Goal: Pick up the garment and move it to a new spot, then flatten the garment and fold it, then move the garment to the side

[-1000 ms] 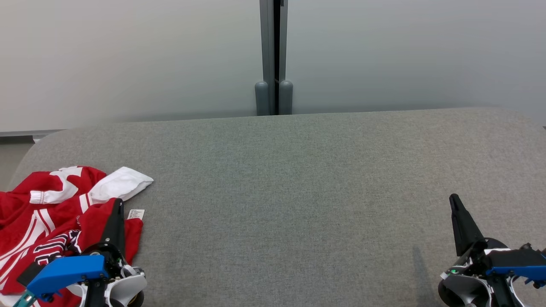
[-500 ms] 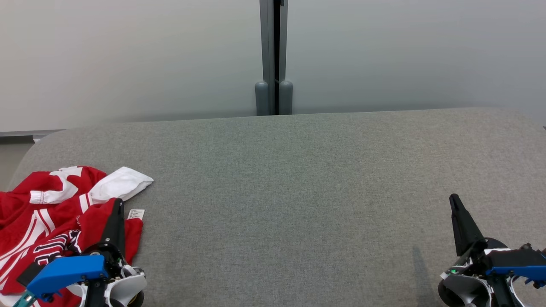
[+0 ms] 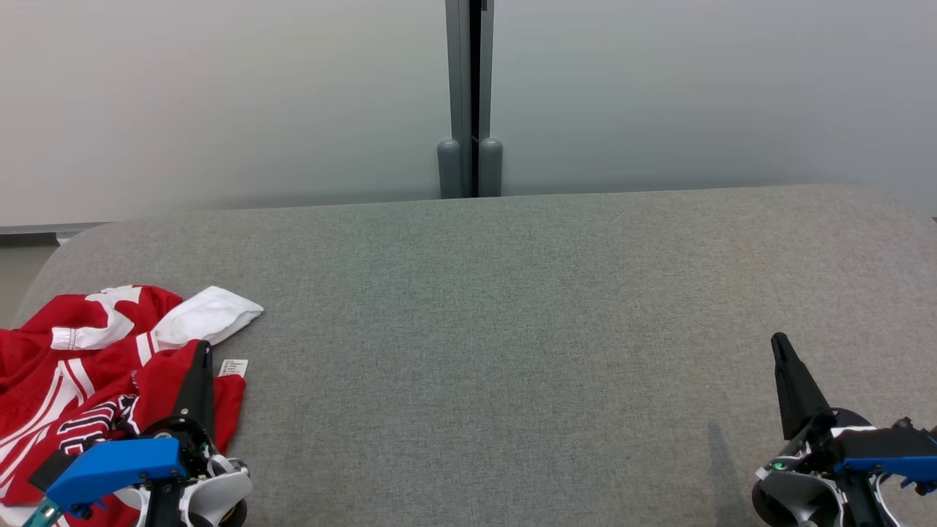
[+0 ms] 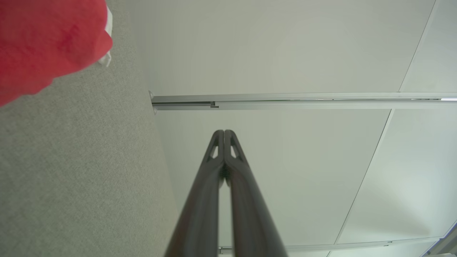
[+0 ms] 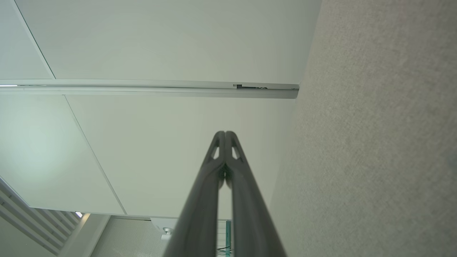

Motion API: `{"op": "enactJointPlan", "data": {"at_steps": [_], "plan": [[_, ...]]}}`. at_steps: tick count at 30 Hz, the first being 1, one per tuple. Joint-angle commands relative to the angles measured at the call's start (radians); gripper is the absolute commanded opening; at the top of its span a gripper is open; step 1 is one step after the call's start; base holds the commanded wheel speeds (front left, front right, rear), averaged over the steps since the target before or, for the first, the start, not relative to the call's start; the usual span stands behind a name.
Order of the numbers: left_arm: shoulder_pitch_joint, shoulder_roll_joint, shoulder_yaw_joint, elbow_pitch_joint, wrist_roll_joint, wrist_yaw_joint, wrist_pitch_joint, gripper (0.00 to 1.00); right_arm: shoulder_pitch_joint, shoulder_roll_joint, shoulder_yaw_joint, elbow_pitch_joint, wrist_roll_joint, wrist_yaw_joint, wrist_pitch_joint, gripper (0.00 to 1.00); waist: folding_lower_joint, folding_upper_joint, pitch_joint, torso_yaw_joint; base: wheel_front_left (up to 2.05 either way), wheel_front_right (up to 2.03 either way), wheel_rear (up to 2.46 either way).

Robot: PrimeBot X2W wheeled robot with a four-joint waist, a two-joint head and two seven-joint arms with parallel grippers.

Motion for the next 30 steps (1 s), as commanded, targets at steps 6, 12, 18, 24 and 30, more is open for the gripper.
{"op": "enactJointPlan", "data": {"at_steps": [6, 12, 18, 24, 30], "plan": [[-0.010, -0.001, 0.001, -0.004, -0.004, -0.004, 0.003, 0.00, 0.012, 0.001, -0.001, -0.004, 0.002, 0.000, 0.002, 0.00, 0.0000, 0.0000, 0.000, 0.000, 0.00, 0.00, 0.00], [-0.010, -0.001, 0.001, -0.004, -0.004, -0.004, 0.003, 0.00, 0.012, 0.001, -0.001, -0.004, 0.002, 0.000, 0.002, 0.00, 0.0000, 0.0000, 0.000, 0.000, 0.00, 0.00, 0.00], [-0.010, -0.001, 0.001, -0.004, -0.004, -0.004, 0.003, 0.00, 0.012, 0.001, -0.001, -0.004, 0.002, 0.000, 0.002, 0.00, 0.0000, 0.0000, 0.000, 0.000, 0.00, 0.00, 0.00], [-0.010, -0.001, 0.001, -0.004, -0.004, -0.004, 0.003, 0.00, 0.012, 0.001, -0.001, -0.004, 0.002, 0.000, 0.002, 0.00, 0.0000, 0.0000, 0.000, 0.000, 0.00, 0.00, 0.00], [-0.010, -0.001, 0.001, -0.004, -0.004, -0.004, 0.003, 0.00, 0.012, 0.001, -0.001, -0.004, 0.002, 0.000, 0.002, 0.00, 0.0000, 0.0000, 0.000, 0.000, 0.00, 0.00, 0.00]]}}
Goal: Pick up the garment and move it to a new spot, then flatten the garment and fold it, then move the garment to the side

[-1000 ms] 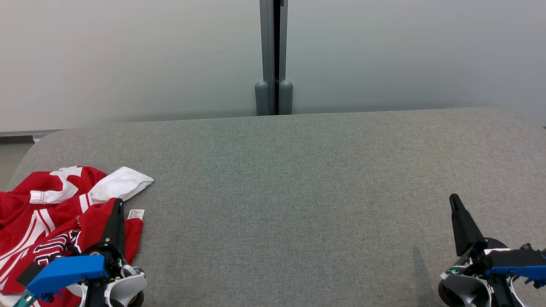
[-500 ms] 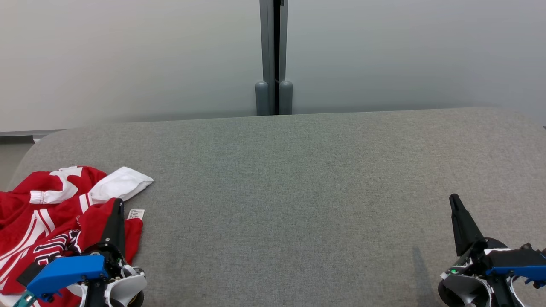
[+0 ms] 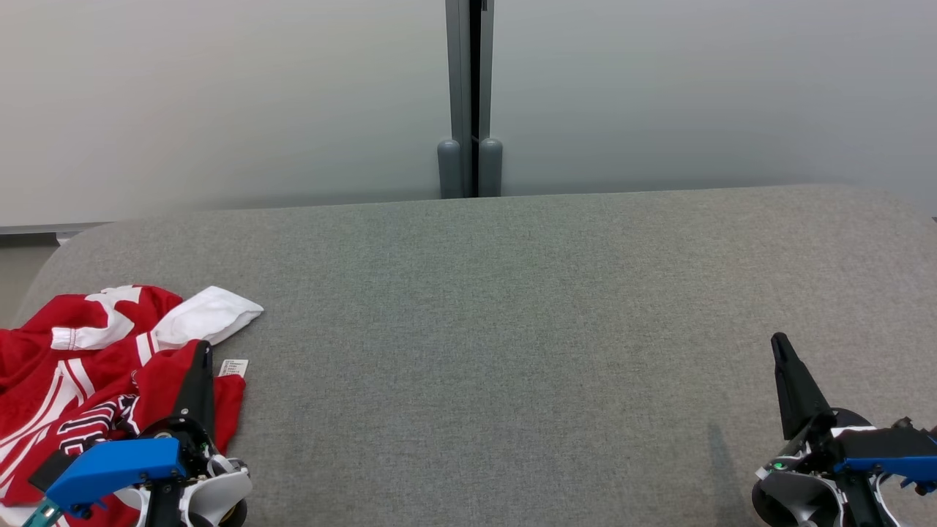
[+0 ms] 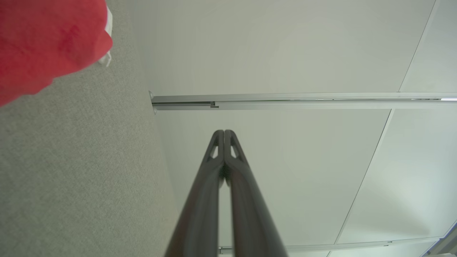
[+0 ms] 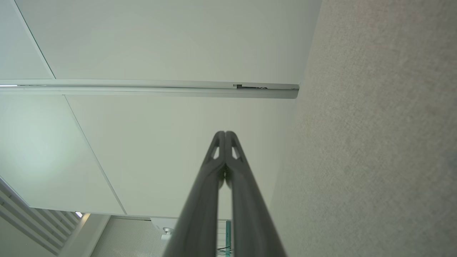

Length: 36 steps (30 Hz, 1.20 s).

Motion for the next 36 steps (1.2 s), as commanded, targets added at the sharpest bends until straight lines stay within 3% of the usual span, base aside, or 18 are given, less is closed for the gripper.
{"op": "enactJointPlan", "data": {"at_steps": [1, 17, 18, 36], "plan": [[-0.010, -0.001, 0.001, -0.004, -0.004, -0.004, 0.003, 0.00, 0.012, 0.001, -0.001, -0.004, 0.002, 0.000, 0.002, 0.00, 0.0000, -0.0001, 0.000, 0.000, 0.00, 0.00, 0.00], [-0.010, -0.001, 0.001, -0.004, -0.004, -0.004, 0.003, 0.00, 0.012, 0.001, -0.001, -0.004, 0.002, 0.000, 0.002, 0.00, 0.0000, -0.0001, 0.000, 0.000, 0.00, 0.00, 0.00], [0.002, 0.000, 0.000, 0.004, 0.000, 0.000, -0.001, 1.00, 0.000, 0.000, 0.001, 0.004, 0.000, 0.000, 0.000, 1.00, 0.0000, -0.0001, 0.000, 0.000, 0.00, 0.00, 0.00], [0.013, -0.002, -0.036, -0.028, 0.052, 0.000, -0.080, 1.00, -0.010, -0.001, 0.058, -0.031, -0.006, 0.000, -0.060, 1.00, 0.0000, -0.0001, 0.001, 0.000, 0.00, 0.00, 0.00]]}}
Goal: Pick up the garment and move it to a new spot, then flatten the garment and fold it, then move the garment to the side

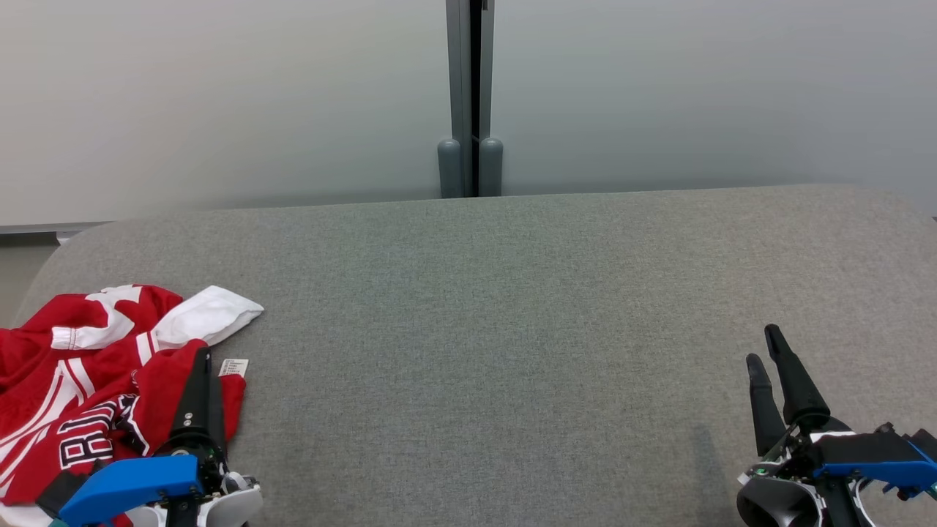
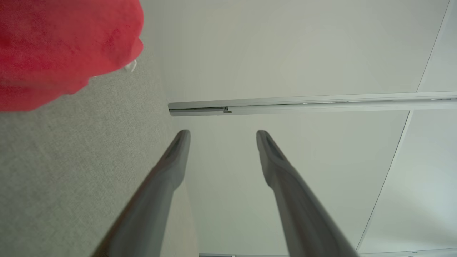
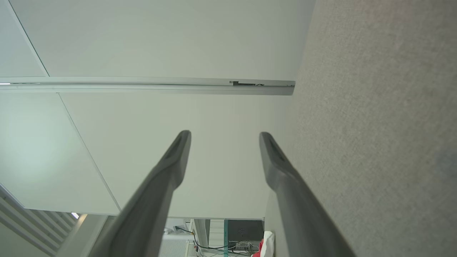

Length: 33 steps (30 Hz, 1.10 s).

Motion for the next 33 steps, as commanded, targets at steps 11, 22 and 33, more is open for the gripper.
{"op": "enactJointPlan", "data": {"at_steps": [11, 22, 33], "plan": [[-0.030, 0.007, -0.015, -0.064, 0.238, -0.001, -0.052, 1.00, -0.037, -0.041, 0.070, -0.064, -0.161, 0.002, -0.072, 1.00, 0.0000, 0.0000, 0.000, 0.000, 0.00, 0.00, 0.00], [-0.025, 0.008, -0.023, -0.102, 0.495, 0.020, -0.093, 1.00, -0.045, -0.049, 0.101, -0.081, -0.406, 0.002, -0.114, 1.00, 0.0000, 0.0000, 0.001, 0.001, 0.00, 0.00, 0.00], [-0.012, 0.009, -0.058, -0.119, 0.736, 0.048, -0.130, 1.00, -0.053, -0.047, 0.105, -0.049, -0.651, 0.002, -0.151, 1.00, 0.0000, 0.0000, 0.000, -0.001, 0.00, 0.00, 0.00]]}}
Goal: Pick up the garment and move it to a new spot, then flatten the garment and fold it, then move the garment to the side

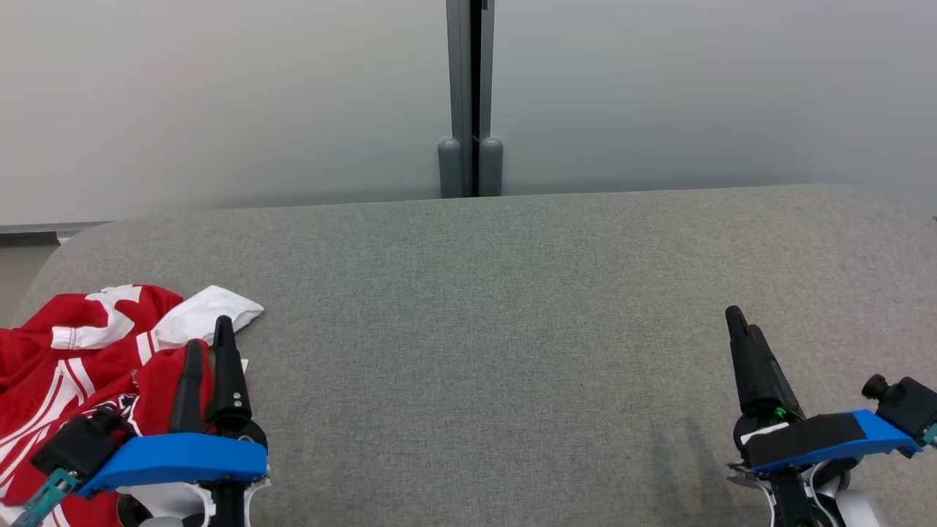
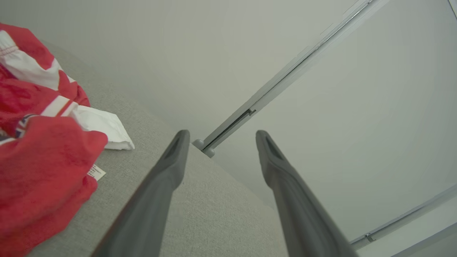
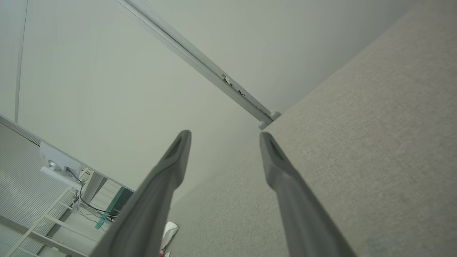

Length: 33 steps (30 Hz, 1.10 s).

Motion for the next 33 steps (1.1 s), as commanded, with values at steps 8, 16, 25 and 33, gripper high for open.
{"op": "enactJointPlan", "data": {"at_steps": [8, 16, 25, 33], "plan": [[-0.014, 0.007, -0.023, -0.018, 0.177, 0.035, -0.033, 1.00, -0.032, 0.007, -0.009, 0.000, -0.169, 0.002, -0.033, 1.00, 0.0000, 0.0000, 0.000, 0.000, 0.00, 0.00, 0.00], [-0.012, 0.008, -0.036, -0.009, 0.277, 0.041, -0.053, 1.00, -0.030, 0.008, -0.007, 0.013, -0.258, 0.002, -0.054, 1.00, 0.0000, 0.0000, -0.002, 0.005, 0.00, 0.00, 0.00], [-0.014, 0.008, -0.049, -0.011, 0.385, 0.043, -0.077, 1.00, -0.035, 0.013, 0.007, 0.020, -0.340, 0.002, -0.077, 1.00, 0.0000, 0.0000, -0.004, 0.008, 0.00, 0.00, 0.00], [-0.009, 0.008, -0.054, -0.005, 0.457, 0.045, -0.097, 1.00, -0.040, 0.007, 0.025, 0.024, -0.412, 0.002, -0.097, 1.00, 0.0000, 0.0000, -0.003, 0.007, 0.00, 0.00, 0.00]]}}
